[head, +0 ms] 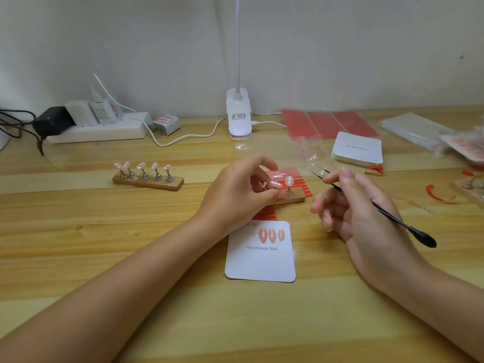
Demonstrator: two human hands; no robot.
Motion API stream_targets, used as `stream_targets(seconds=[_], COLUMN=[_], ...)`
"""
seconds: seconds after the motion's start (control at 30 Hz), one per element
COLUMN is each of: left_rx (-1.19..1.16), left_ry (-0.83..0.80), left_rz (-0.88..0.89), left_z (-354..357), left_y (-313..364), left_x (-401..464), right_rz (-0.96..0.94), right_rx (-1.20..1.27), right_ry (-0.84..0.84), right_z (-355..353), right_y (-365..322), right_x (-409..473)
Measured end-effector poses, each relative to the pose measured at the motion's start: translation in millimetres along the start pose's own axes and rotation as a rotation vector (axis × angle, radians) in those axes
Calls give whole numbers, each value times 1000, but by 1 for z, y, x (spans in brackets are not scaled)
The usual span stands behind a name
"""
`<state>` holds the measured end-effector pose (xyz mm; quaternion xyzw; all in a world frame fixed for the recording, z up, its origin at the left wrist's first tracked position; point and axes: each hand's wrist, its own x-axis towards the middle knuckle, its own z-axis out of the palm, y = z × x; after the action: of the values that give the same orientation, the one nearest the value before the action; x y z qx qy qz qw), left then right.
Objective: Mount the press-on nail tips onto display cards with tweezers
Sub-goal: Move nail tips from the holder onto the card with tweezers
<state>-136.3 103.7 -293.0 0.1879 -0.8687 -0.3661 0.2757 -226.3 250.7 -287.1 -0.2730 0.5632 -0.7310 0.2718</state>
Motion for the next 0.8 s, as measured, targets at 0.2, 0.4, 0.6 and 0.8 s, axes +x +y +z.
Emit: stream_targets(seconds=[0.2,0.4,0.6,0.8], left_rx=[2,-51,-88,-71], left_ry=[-12,-30,-61,-30], left_rz=[-8,-31,-46,-45], left_z=[-1,-3,-7,-5], left_y=[0,-1,2,2], left_x=[-1,0,1,-1], right_rz=[-7,-6,-2,-4], right_rx=[1,3,0,0], right_ry=[-10,-5,-20,-29], right_z=[0,0,-1,-1], right_y=[1,1,0,0], right_x=[0,1,0,0])
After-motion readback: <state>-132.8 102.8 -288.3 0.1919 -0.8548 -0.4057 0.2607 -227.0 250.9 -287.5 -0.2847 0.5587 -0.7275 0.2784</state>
